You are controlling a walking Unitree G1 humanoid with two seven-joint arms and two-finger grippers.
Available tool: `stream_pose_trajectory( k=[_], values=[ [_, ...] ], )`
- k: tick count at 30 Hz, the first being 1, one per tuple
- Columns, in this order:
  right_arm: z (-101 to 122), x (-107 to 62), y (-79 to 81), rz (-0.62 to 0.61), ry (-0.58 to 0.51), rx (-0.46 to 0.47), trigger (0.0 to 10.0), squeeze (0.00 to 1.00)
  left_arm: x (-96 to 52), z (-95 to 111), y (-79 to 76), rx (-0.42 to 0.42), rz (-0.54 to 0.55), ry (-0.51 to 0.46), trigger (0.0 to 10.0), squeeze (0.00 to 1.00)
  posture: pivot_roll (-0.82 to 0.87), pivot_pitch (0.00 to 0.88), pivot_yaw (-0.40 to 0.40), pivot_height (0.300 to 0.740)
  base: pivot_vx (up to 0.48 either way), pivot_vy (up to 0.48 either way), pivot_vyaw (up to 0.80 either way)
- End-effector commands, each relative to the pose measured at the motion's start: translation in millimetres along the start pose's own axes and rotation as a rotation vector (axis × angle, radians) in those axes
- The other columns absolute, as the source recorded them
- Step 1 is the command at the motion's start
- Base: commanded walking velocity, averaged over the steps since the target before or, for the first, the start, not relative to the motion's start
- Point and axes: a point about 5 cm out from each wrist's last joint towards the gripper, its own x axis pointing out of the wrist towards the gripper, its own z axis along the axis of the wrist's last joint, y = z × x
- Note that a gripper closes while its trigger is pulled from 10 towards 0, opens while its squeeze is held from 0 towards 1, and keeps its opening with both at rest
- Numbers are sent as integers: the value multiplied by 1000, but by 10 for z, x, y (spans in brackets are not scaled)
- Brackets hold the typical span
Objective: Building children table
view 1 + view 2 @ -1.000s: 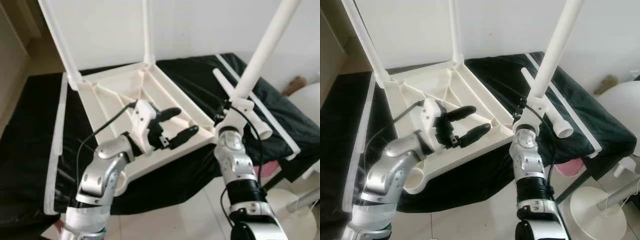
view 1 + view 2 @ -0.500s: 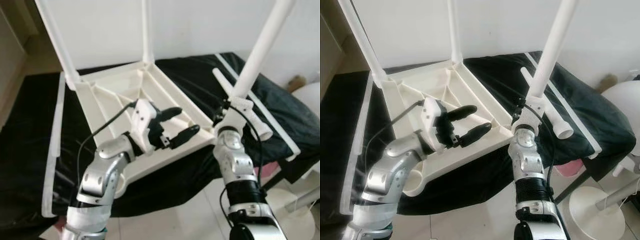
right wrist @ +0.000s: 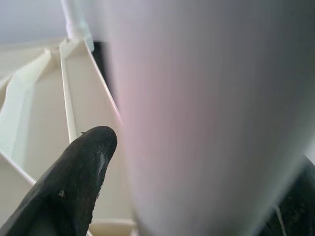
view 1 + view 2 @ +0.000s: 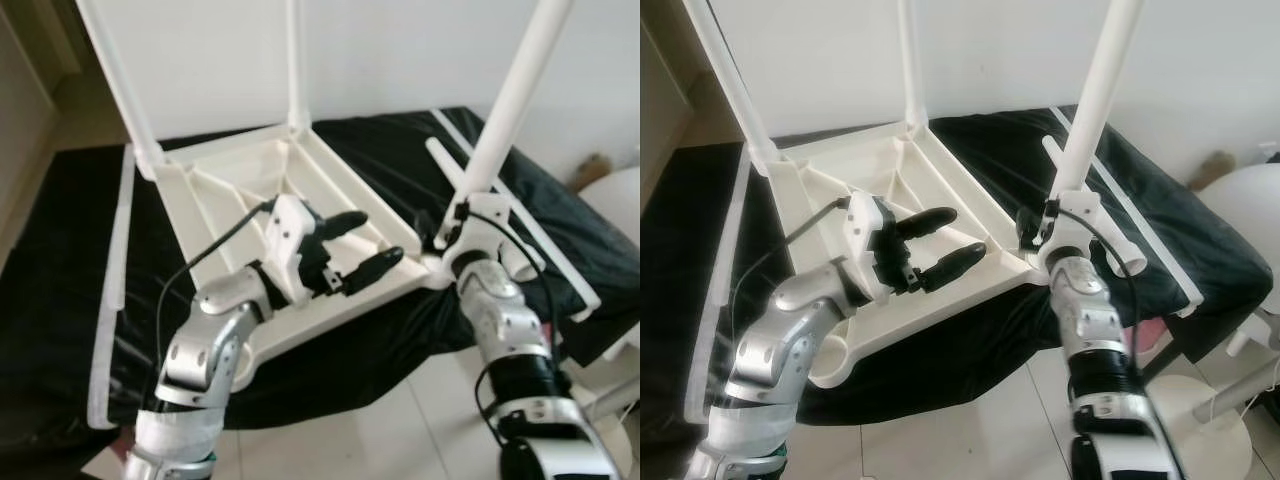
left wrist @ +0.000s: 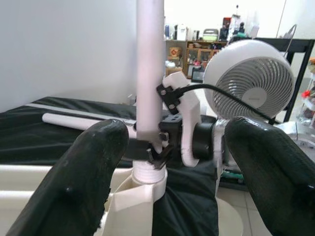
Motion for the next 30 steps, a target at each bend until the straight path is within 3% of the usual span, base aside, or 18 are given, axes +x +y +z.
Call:
stream_pose_trajectory(
  k=[1,4,6,12,17,22,24,25,26,28,29,30],
  values=[
    [-60,2,5,62,19,-22,10000,0,11,18,40,3,76,0,10000,0,54,0,-3,740,0,0,0],
    [-89,-3,-47,145,24,-68,10000,0,10,19,43,5,75,1,10000,0,54,0,-1,740,0,0,0],
    [-82,-13,-202,261,31,-125,10000,0,2,24,46,8,72,4,10000,0,52,0,4,740,0,0,0],
    [-60,-17,-241,325,28,-156,10000,0,-2,20,51,8,69,7,10000,0,48,0,7,740,0,0,0],
    [31,-10,-307,504,27,-240,10000,0,14,17,46,7,57,9,10000,0,46,0,11,740,0,0,0],
    [77,51,-316,536,24,-263,9686,0,20,15,50,8,54,9,10000,0,42,0,12,740,0,0,0],
    [84,87,-306,545,31,-272,8431,0,26,17,49,9,52,8,10000,0,43,0,12,740,0,0,0],
    [82,96,-302,548,35,-272,8431,0,29,19,49,9,51,7,10000,0,43,0,12,740,0,0,0],
    [73,101,-302,546,42,-273,6941,0,31,21,51,11,51,6,10000,0,45,0,10,740,0,0,0],
    [66,105,-307,549,46,-274,6941,0,32,22,52,12,51,6,10000,0,45,0,10,740,0,0,0],
    [48,102,-318,551,56,-286,4667,0,31,27,56,14,52,5,10000,0,46,0,9,740,0,0,0],
    [27,98,-335,549,69,-289,4745,0,29,29,58,15,53,5,10000,0,48,0,7,740,0,0,0]
  ],
)
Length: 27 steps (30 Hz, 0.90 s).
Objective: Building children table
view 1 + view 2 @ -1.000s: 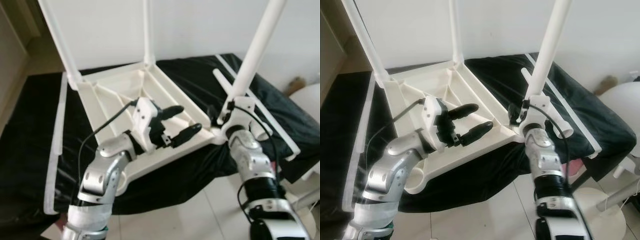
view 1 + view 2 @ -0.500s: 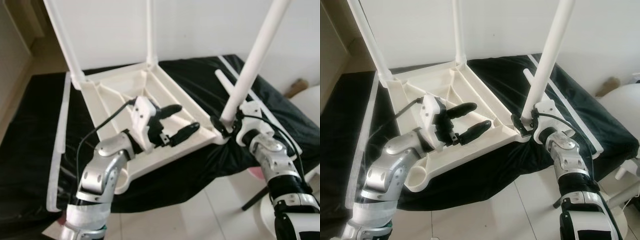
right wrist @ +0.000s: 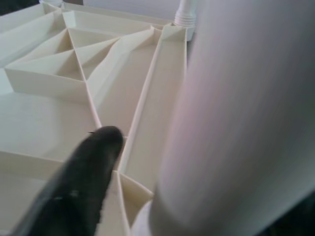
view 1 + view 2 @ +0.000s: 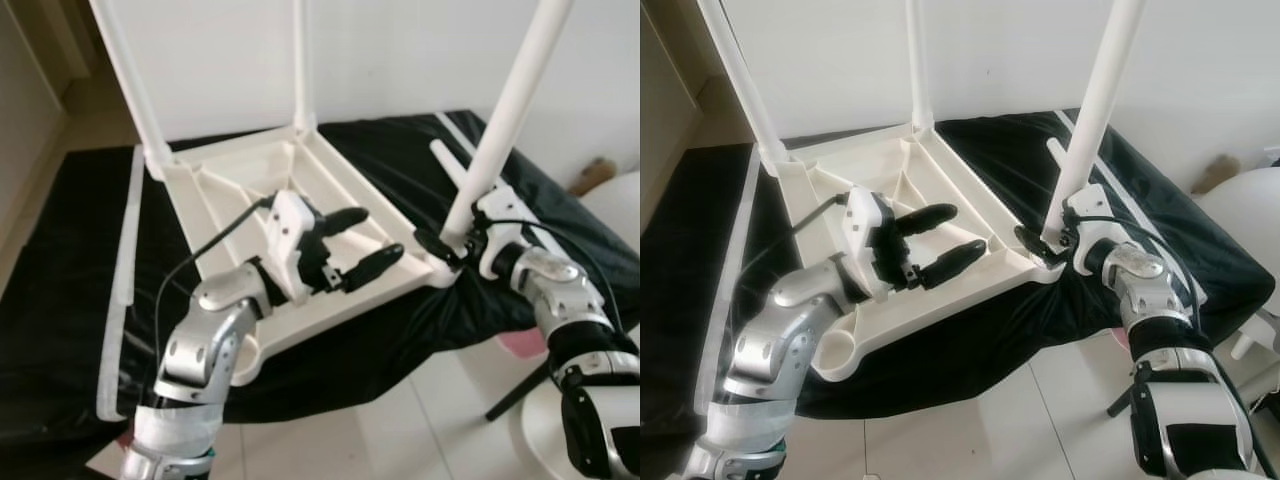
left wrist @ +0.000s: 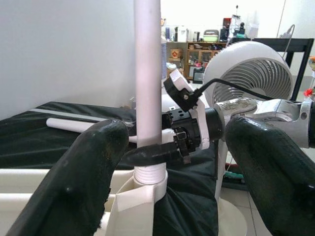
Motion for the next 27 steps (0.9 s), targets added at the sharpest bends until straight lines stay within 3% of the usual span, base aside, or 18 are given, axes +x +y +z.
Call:
stream_pose_trajectory(
  k=[1,2,3,5,6,18,19,21,22,27],
  values=[
    [-60,6,29,39,40,-20,4745,0,13,-9,41,2,64,8,10000,0,48,0,7,740,0,0,0],
    [-60,6,29,39,40,-20,4745,0,13,-9,41,2,64,8,10000,0,48,0,7,740,0,0,0],
    [-135,-35,8,29,76,-19,2392,0,5,-7,40,3,66,8,10000,0,46,0,7,740,0,0,0],
    [-167,-50,1,26,90,-19,2392,0,4,-7,40,3,67,8,10000,0,46,0,7,740,0,0,0],
    [-195,-62,-6,20,102,-15,0,0,4,-7,39,3,67,8,10000,0,46,0,7,740,0,0,0],
    [-317,-82,-7,-15,150,48,0,0,12,-6,41,1,60,6,10000,0,38,0,11,740,0,0,0],
    [-330,-74,-6,-31,157,63,4667,0,12,-6,43,1,59,6,10000,0,36,0,12,740,0,0,0],
    [-338,-69,-6,-43,161,73,4667,0,13,-6,44,1,59,6,10000,0,36,0,12,740,0,0,0],
    [-352,-57,-2,-55,168,102,10000,0,13,-6,40,1,58,5,10000,0,34,0,13,740,0,0,0],
    [-367,-22,10,-80,175,157,10000,0,18,-6,36,-1,54,4,10000,0,32,0,14,740,0,0,0]
  ],
)
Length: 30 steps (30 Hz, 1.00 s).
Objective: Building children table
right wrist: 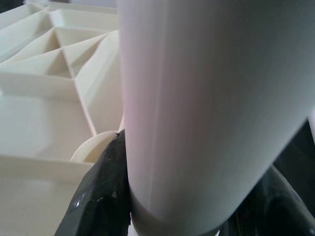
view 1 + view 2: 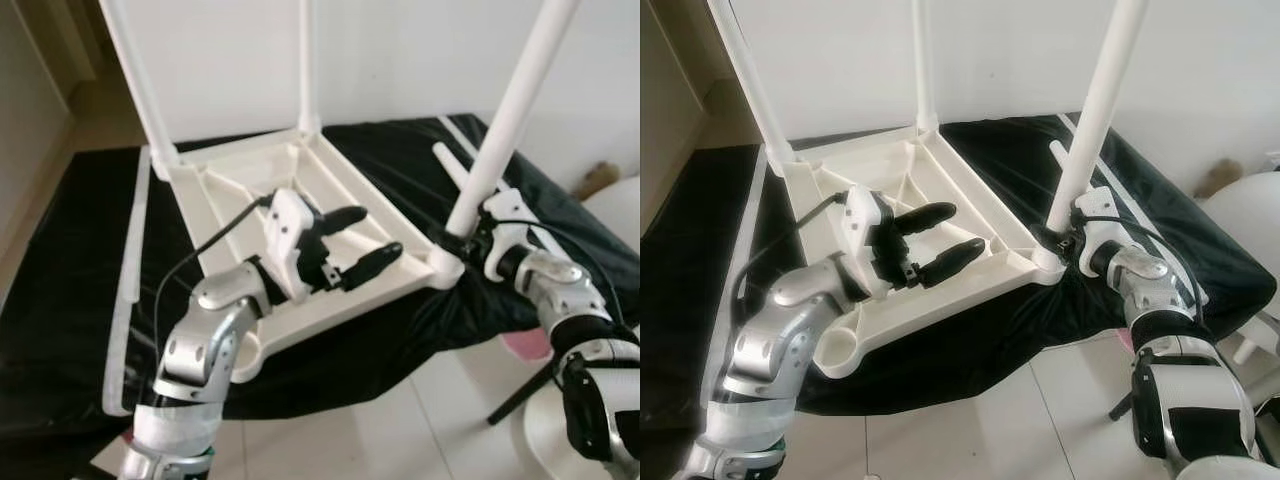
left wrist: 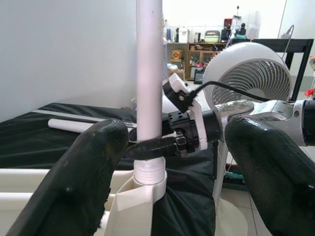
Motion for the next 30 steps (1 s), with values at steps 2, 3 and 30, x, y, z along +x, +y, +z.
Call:
stream_pose_trajectory(
  k=[2,3,30],
  values=[
    [-235,-9,55,-22,98,108,10000,0,26,1,29,3,53,3,10000,0,31,0,15,740,0,0,0],
    [-234,-1,59,-27,98,120,10000,0,26,1,28,3,53,3,10000,0,31,0,15,740,0,0,0],
    [-154,296,339,-377,92,202,10000,0,11,1,0,-7,51,0,10000,0,36,0,3,740,0,0,0]
  ],
)
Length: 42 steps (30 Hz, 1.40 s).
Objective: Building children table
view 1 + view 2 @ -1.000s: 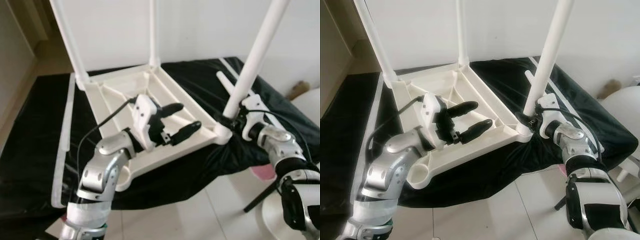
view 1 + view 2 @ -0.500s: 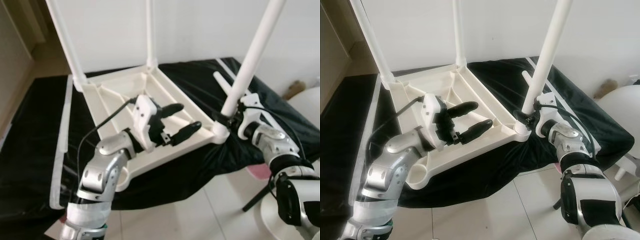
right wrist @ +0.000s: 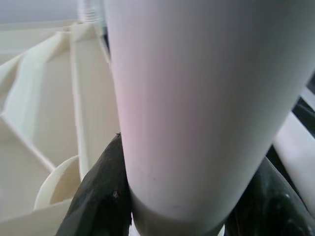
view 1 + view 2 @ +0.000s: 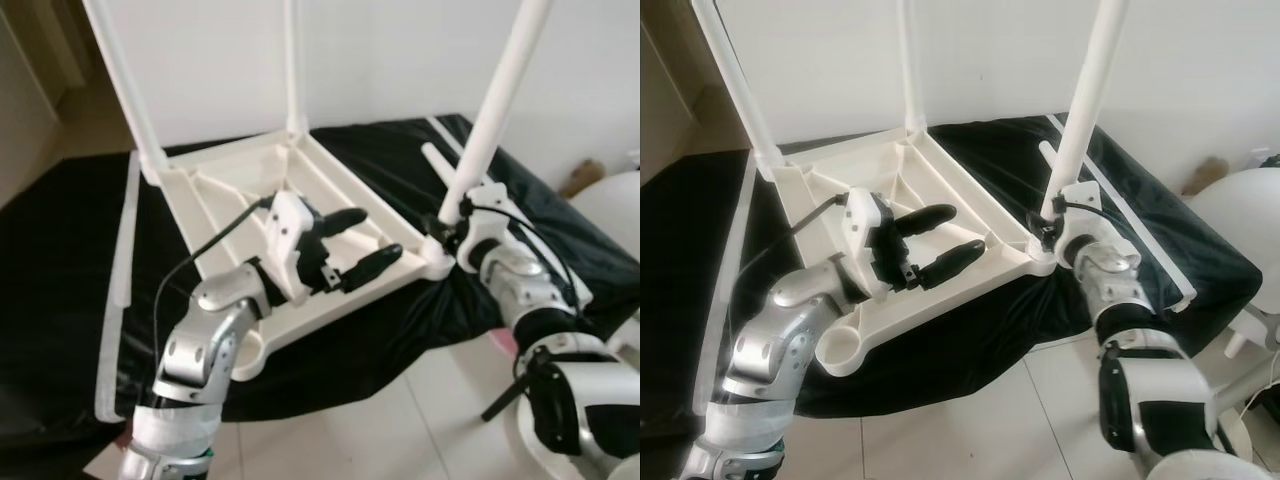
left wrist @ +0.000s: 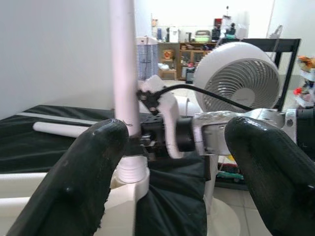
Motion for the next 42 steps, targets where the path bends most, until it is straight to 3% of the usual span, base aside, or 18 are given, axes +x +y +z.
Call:
stream_pose_trajectory(
  k=[1,5,8,10,16,30,31,35,42],
  values=[
    [-247,-42,54,-55,106,42,10000,0,13,5,5,-5,54,-1,10000,0,36,0,3,740,0,0,0],
    [-277,-64,159,-137,101,82,10000,0,5,2,-7,-7,54,0,10000,0,40,0,2,740,0,0,0],
    [-324,-155,346,-263,91,165,10000,0,-2,4,-17,-11,55,-1,10000,0,41,0,-5,740,0,0,0],
    [-324,-155,346,-263,91,165,10000,0,-2,4,-17,-11,55,-1,10000,0,41,0,-5,740,0,0,0],
    [-352,-346,564,-533,90,305,10000,0,19,13,-24,-16,59,-14,10000,0,47,0,-10,740,0,0,0],
    [-151,-418,619,-492,37,245,10000,0,26,22,-30,-20,49,-18,10000,0,42,0,-9,740,0,0,0],
    [-115,-428,622,-476,4,229,10000,1000,24,21,-31,-19,51,-17,10000,0,42,0,-11,740,0,0,0],
    [-23,-452,611,-432,-69,208,10000,1000,28,20,-37,-21,53,-19,10000,0,43,0,-12,740,0,0,0],
    [41,-421,484,-336,-88,202,10000,1000,40,26,-39,-20,50,-25,10000,0,37,0,-11,740,0,0,0]
  ],
)
